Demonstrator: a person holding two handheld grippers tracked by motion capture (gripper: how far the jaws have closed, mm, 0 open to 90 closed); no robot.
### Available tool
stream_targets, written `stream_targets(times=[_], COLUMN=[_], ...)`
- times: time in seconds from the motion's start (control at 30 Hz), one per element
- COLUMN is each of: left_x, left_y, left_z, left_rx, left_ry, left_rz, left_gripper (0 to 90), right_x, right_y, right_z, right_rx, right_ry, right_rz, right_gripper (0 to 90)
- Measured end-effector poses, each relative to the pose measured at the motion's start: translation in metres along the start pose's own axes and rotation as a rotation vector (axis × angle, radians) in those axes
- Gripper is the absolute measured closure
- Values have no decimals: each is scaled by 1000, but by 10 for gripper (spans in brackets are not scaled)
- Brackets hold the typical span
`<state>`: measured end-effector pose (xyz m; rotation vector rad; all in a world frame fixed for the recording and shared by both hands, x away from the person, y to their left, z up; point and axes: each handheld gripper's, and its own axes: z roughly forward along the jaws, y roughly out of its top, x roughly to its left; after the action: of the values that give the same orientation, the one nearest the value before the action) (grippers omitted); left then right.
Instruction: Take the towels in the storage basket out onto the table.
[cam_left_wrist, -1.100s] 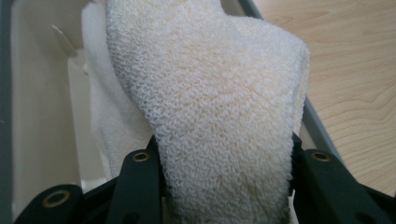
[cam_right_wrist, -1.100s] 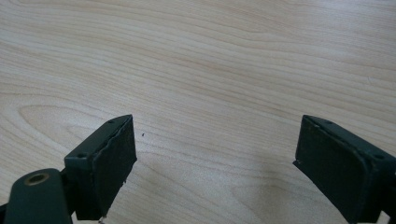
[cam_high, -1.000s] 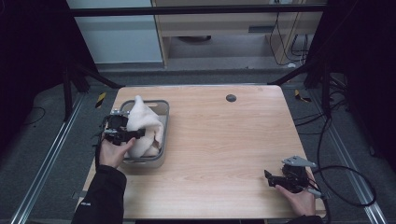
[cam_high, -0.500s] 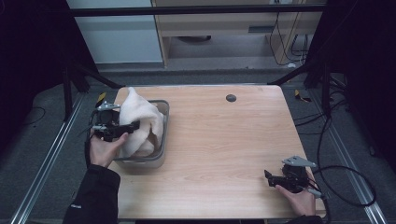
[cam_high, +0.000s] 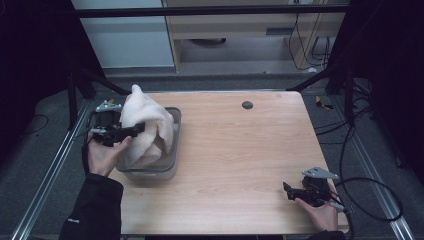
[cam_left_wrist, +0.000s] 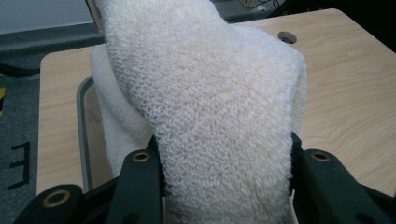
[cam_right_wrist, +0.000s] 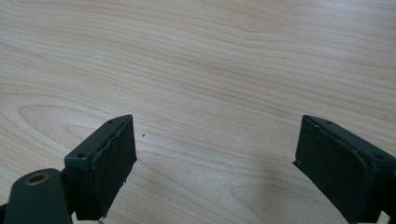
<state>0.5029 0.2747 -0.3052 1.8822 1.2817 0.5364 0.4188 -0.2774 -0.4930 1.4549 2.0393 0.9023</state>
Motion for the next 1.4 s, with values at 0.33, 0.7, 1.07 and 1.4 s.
stream_targets(times=[0.33, 0.7, 1.07, 1.4], left_x=[-2, -10, -24, -49], left_y=[10, 16, 24, 31], left_z=[-21, -42, -57, -61], left_rx=[-31, -69, -99, -111], left_ry=[-7, -31, -66, -107], left_rz=[13, 34, 69, 113], left_gripper=[568, 567, 567, 567], right_x=[0, 0, 0, 0], right_y=[0, 0, 0, 0], right_z=[0, 0, -1, -2], right_rx=[1, -2, -7, -7], right_ry=[-2, -2, -1, 1], right_rz=[4, -1, 1, -1], right_gripper=[122, 122, 122, 122])
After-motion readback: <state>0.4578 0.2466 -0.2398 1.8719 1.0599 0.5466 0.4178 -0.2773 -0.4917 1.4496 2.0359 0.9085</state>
